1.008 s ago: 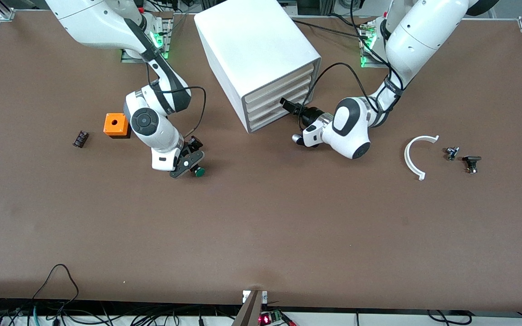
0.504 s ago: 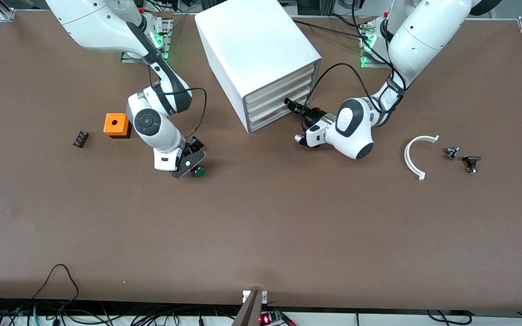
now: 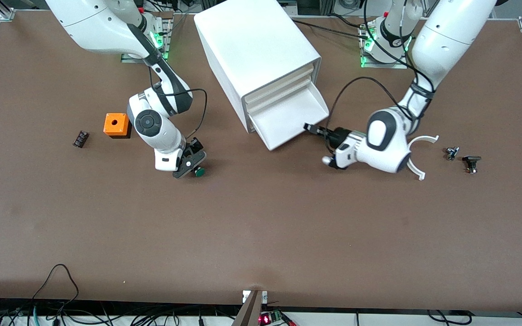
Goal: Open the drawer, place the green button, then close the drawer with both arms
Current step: 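Grasp the green button with the right gripper while the left gripper pulls the drawer, then release the drawer handle and withdraw the left gripper to its side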
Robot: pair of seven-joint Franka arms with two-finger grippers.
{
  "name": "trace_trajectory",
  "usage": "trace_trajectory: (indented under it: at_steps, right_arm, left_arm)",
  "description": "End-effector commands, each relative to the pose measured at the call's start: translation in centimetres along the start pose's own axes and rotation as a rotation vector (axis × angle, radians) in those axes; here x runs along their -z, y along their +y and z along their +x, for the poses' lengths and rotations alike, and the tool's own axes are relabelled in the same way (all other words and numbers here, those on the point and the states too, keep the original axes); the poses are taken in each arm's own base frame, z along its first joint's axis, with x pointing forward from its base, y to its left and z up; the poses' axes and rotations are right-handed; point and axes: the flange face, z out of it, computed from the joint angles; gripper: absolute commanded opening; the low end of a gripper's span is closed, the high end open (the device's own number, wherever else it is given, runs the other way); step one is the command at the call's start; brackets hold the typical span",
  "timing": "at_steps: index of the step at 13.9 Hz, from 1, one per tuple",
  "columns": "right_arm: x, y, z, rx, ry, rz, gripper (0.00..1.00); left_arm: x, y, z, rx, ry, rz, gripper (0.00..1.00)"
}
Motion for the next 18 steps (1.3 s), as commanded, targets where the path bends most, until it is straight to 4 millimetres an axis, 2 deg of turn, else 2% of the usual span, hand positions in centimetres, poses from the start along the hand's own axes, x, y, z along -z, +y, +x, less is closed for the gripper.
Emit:
trace_trajectory:
  at_steps: [1, 2, 3, 5, 6, 7, 8, 9, 10, 12, 13, 15, 17, 18]
  right_arm:
    - [0.9, -0.1, 0.5, 0.016, 0.024, -0.014, 0.62]
    - [0.9, 0.0, 0.5, 0.015, 0.025, -0.015, 0.57]
    - [1.0, 0.0, 0.6, 0.016, 0.028, -0.017, 0.50]
    - [1.1, 0.3, 0.7, 0.013, 0.032, -0.019, 0.46]
    - [1.2, 0.4, 0.8, 0.010, 0.033, -0.019, 0.44]
    - [1.2, 0.5, 0.8, 0.007, 0.033, -0.020, 0.44]
    - [1.3, 0.9, 0.7, 0.002, 0.033, -0.024, 0.42]
    - [1.4, 1.1, 0.7, -0.001, 0.035, -0.026, 0.41]
    - [1.6, 1.3, 0.8, -0.002, 0.037, -0.029, 0.40]
    - [2.8, 2.1, 0.9, -0.011, 0.052, -0.043, 0.40]
    - [3.6, 2.3, 1.0, -0.012, 0.063, -0.050, 0.40]
    - [5.5, 2.7, 1.5, -0.014, 0.087, -0.064, 0.40]
    - [7.9, 3.6, 2.6, -0.015, 0.089, -0.074, 0.40]
    - [9.5, 4.1, 3.3, -0.016, 0.081, -0.078, 0.40]
  left_arm:
    - [3.8, -0.2, 1.2, 0.008, 0.085, -0.006, 0.58]
    - [4.9, -0.4, 1.1, 0.011, 0.105, -0.015, 1.00]
    - [5.8, 0.3, 1.1, 0.001, 0.125, -0.017, 1.00]
    - [7.9, 1.7, 0.9, -0.028, 0.165, 0.006, 1.00]
    - [11.9, 2.1, 0.7, -0.035, 0.262, 0.031, 1.00]
    - [17.1, 2.4, -0.5, -0.033, 0.381, 0.054, 1.00]
    - [21.1, 2.4, -1.9, -0.031, 0.463, 0.053, 1.00]
    - [22.9, 3.2, -2.7, -0.027, 0.518, 0.061, 1.00]
    - [24.9, 5.4, -4.1, -0.068, 0.565, 0.086, 1.00]
    - [30.1, 7.3, -8.2, -0.140, 0.593, 0.291, 1.00]
    - [31.8, 8.8, -10.2, -0.173, 0.564, 0.363, 1.00]
    - [36.8, 11.9, -14.1, -0.189, 0.502, 0.479, 1.00]
    - [40.0, 16.1, -17.1, -0.097, 0.492, 0.612, 1.00]
    - [40.4, 17.7, -18.1, -0.029, 0.488, 0.662, 1.00]
